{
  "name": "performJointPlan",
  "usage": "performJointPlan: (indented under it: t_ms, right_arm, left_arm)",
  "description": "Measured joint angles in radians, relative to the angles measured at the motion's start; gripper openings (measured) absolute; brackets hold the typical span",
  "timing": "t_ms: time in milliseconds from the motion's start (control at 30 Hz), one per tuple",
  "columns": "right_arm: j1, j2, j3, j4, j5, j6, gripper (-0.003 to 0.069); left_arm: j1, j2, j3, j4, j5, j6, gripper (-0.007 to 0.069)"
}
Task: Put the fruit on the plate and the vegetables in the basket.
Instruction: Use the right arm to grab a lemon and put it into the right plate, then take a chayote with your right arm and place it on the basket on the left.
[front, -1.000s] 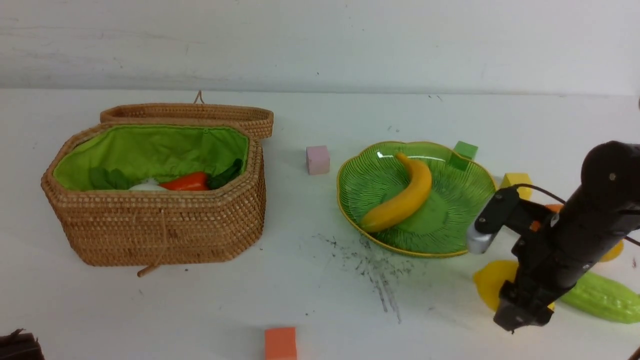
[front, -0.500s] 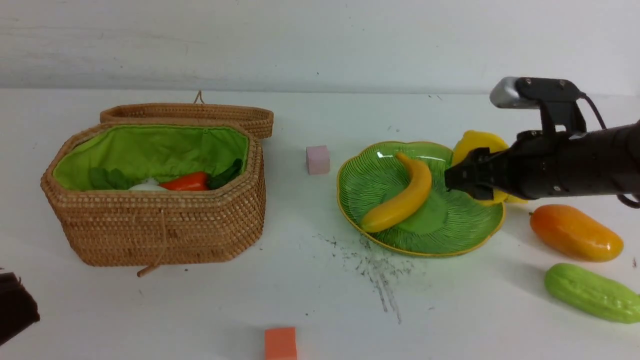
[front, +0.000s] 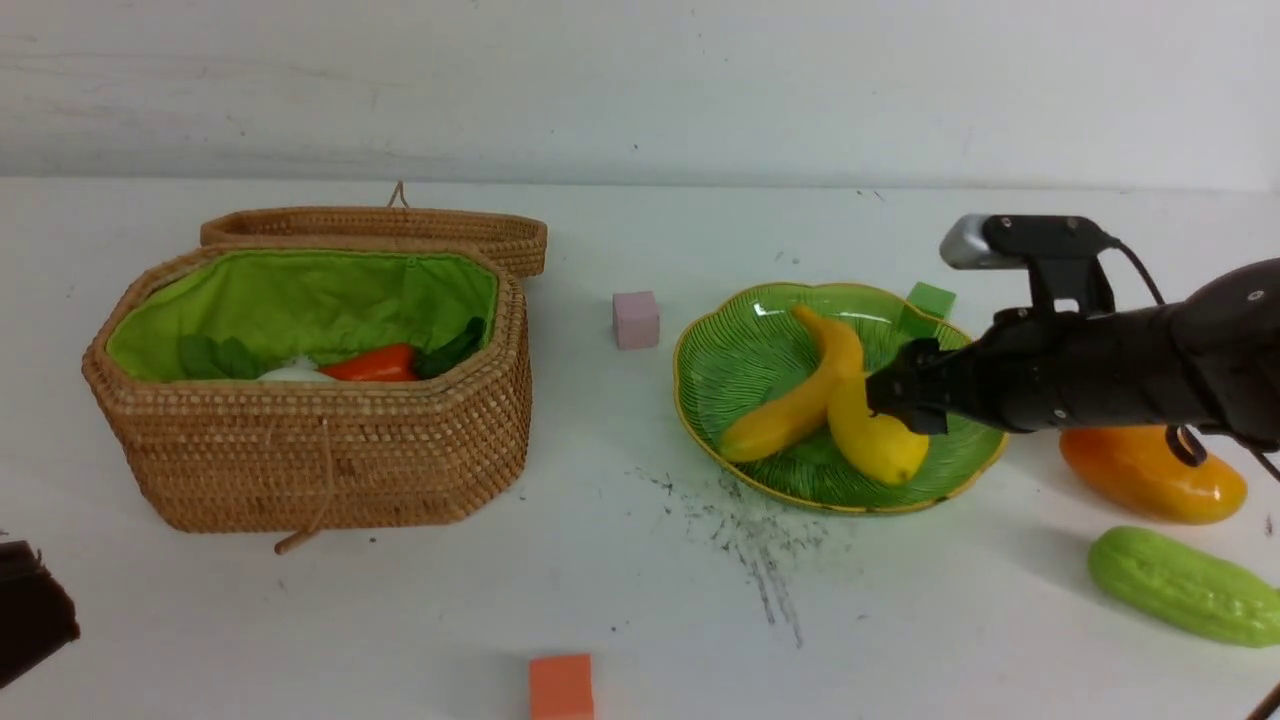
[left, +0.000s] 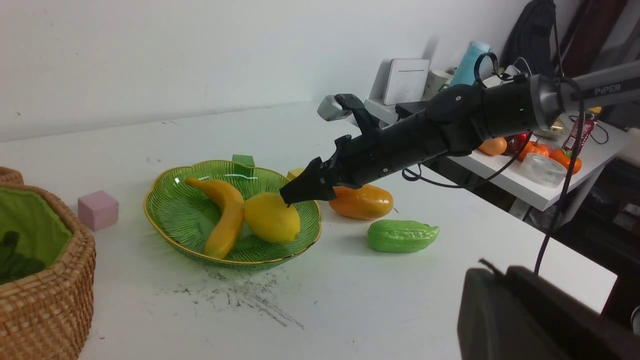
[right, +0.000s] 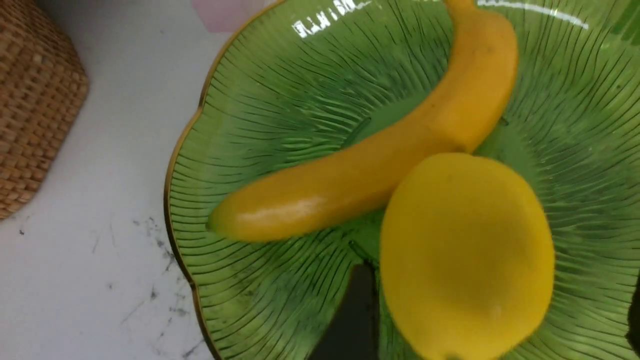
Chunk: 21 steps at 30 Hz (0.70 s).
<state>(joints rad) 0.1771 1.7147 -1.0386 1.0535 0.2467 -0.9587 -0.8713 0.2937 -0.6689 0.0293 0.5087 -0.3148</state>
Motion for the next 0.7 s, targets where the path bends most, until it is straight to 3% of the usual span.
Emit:
performJointPlan:
  t_ms: [133, 267, 300, 333, 400, 500, 600, 700]
  right_arm:
    - [0.000, -0.052, 0.000, -0.006, 0.058, 0.007, 0.0605]
    - [-0.031, -0.182, 0.000, -0.114, 0.222, 0.061, 0.0426]
    - [-0.034, -0.189, 0.000, -0.123, 0.232, 0.065, 0.0415]
    - [-0.065, -0.255, 0.000, -0.214, 0.326, 0.107, 0.0325]
    - [-0.111, -0.321, 0.000, -0.364, 0.434, 0.161, 0.0219]
    - [-0.170, -0.376, 0.000, -0.583, 0.557, 0.253, 0.0125]
    - [-0.228, -0.390, 0.000, -0.785, 0.706, 0.424, 0.0095]
    - [-0.248, -0.375, 0.006, -0.904, 0.775, 0.517, 0.0128]
  left_arm:
    - [0.000, 0.000, 0.000, 0.001, 0.004, 0.000, 0.0025]
    - [0.000, 0.000, 0.000, 0.001, 0.009, 0.000, 0.0025]
    - [0.000, 0.000, 0.000, 0.001, 0.010, 0.000, 0.0025]
    - [0.000, 0.000, 0.000, 0.001, 0.026, 0.000, 0.0025]
    - [0.000, 0.000, 0.000, 0.001, 0.052, 0.000, 0.0025]
    - [0.000, 0.000, 0.000, 0.001, 0.093, 0.000, 0.0025]
    - [0.000, 0.000, 0.000, -0.011, 0.140, 0.001, 0.0025]
    - [0.000, 0.000, 0.000, -0.018, 0.169, 0.009, 0.0025]
